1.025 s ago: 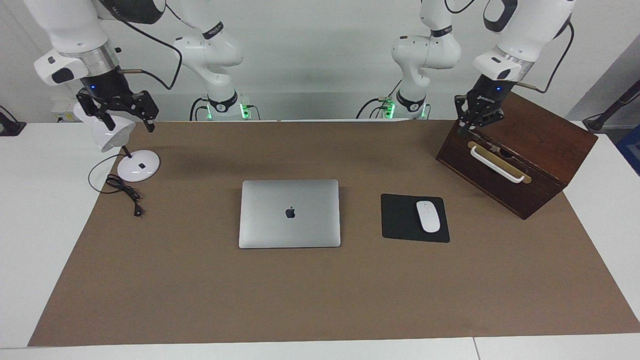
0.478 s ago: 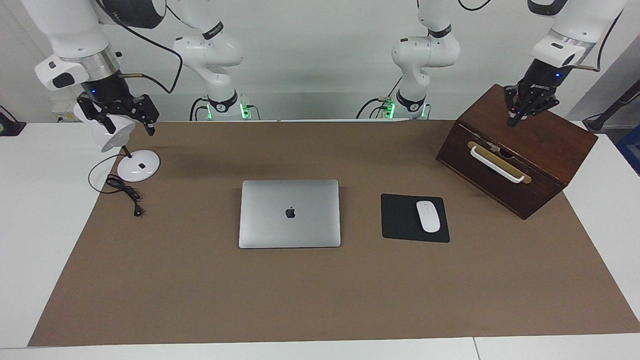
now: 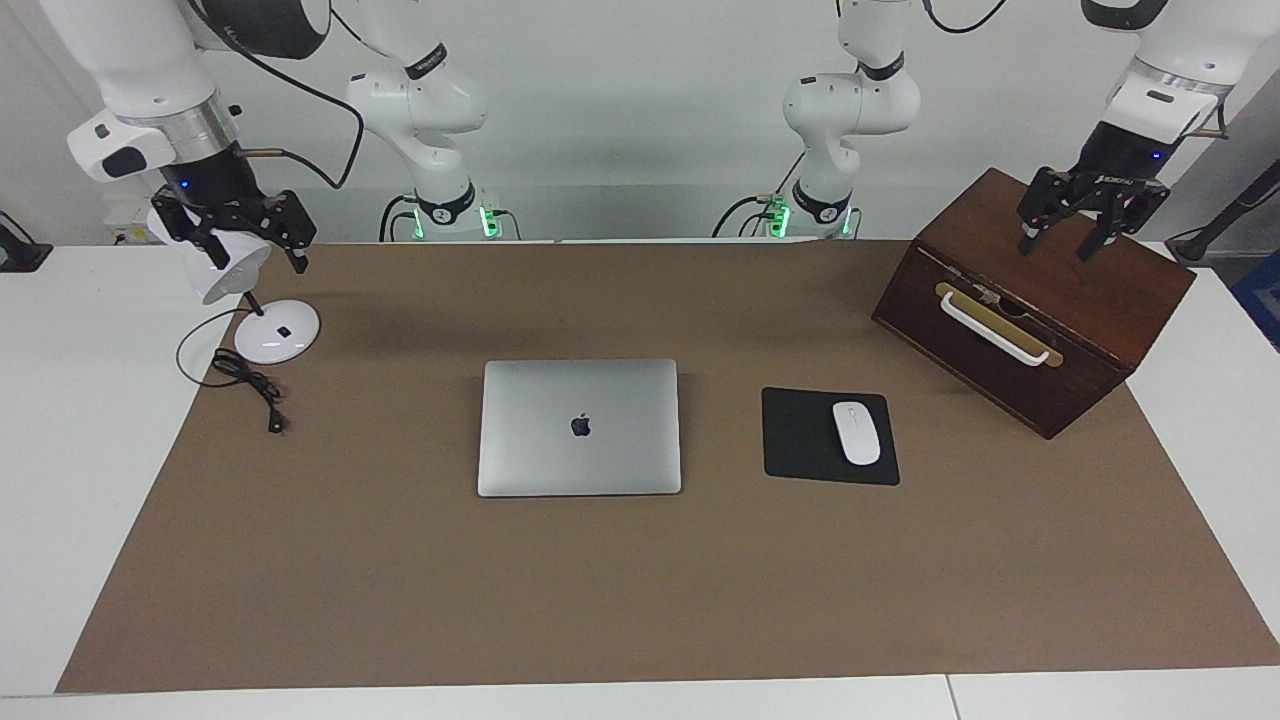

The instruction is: Close laptop with both arms

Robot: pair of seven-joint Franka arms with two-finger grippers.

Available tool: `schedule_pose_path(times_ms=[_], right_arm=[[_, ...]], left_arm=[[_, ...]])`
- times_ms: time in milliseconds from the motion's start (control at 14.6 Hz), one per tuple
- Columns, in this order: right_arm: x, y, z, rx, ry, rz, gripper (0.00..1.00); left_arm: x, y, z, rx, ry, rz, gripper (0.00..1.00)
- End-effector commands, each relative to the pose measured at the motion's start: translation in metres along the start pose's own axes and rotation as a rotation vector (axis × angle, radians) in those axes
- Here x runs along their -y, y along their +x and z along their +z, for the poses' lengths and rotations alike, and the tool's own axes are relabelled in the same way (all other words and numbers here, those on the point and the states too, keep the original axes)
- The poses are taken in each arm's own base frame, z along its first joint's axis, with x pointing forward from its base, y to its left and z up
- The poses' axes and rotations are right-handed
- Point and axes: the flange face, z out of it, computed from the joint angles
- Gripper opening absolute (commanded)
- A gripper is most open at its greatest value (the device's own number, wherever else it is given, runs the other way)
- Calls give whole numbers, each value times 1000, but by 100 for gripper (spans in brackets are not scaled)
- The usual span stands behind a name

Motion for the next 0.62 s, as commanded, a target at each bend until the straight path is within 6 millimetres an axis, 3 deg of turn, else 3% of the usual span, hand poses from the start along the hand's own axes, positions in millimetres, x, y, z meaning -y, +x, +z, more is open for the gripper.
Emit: schedule_pose_path(times_ms=[0, 342, 547], right_arm=[[-4, 1, 3, -8, -4, -5, 100], [-6, 0, 3, -7, -2, 0, 100], [-6, -2, 4, 6, -3, -1, 100]], left_arm=[[3, 22, 3, 34, 22, -18, 100], [1, 42, 27, 61, 29, -44, 100], [-1, 41, 34, 88, 29, -72, 100]])
